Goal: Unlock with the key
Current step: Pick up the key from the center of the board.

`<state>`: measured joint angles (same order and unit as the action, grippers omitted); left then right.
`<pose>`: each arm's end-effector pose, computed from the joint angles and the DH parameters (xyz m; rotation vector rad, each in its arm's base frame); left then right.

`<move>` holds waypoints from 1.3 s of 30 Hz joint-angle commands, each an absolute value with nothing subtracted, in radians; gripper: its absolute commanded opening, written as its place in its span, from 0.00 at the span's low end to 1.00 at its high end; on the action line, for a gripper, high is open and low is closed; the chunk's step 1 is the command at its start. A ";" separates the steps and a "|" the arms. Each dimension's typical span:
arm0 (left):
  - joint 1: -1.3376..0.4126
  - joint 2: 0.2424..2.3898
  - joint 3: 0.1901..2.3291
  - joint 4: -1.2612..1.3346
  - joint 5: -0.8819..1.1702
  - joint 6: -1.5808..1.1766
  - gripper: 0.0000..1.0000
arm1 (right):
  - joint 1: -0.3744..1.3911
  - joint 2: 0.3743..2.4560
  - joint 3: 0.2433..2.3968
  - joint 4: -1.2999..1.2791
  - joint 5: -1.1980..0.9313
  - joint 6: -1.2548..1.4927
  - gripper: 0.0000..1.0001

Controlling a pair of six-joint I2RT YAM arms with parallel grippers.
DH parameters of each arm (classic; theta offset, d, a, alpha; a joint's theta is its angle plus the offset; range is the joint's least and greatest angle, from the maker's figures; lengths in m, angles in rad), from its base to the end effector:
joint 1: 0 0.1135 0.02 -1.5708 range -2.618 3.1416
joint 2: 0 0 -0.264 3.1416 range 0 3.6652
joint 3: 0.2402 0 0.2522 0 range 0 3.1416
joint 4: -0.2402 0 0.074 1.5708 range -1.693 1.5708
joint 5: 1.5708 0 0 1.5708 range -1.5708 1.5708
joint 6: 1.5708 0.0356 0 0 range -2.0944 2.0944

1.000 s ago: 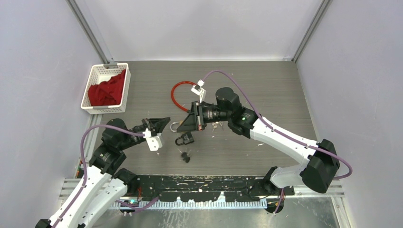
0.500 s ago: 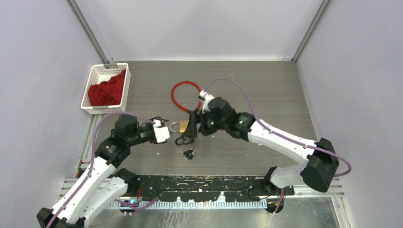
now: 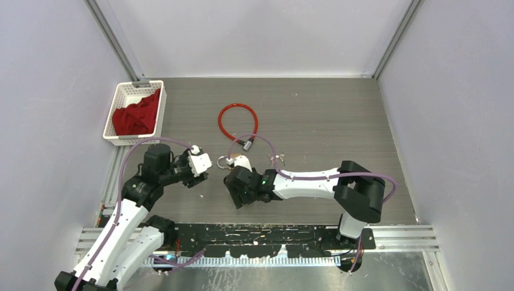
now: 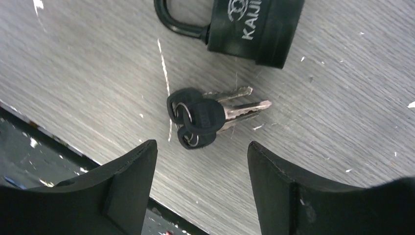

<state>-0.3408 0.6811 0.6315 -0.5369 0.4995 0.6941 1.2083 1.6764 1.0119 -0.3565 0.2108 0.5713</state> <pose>0.1359 -0.0663 0.2693 1.2732 1.6631 -0.3256 0.1256 0.3101 0.1794 -0.7427 2.5010 0.3977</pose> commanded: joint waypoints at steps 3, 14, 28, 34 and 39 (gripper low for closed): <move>-0.278 0.650 0.623 -0.583 0.566 0.738 0.59 | 1.204 1.674 1.020 -0.221 0.286 0.729 0.72; -0.279 0.633 0.634 -0.615 0.618 0.769 0.56 | 1.202 1.748 1.039 -0.205 0.261 0.830 0.60; -0.278 0.622 0.647 -0.641 0.644 0.795 0.57 | 1.204 1.776 1.082 -0.283 0.314 0.875 0.53; -0.279 0.617 0.649 -0.653 0.647 0.800 0.57 | 1.205 1.803 1.134 -0.308 0.331 0.839 0.47; -0.279 0.631 0.663 -0.657 0.655 0.804 0.57 | 1.209 1.830 1.189 -0.366 0.349 0.804 0.38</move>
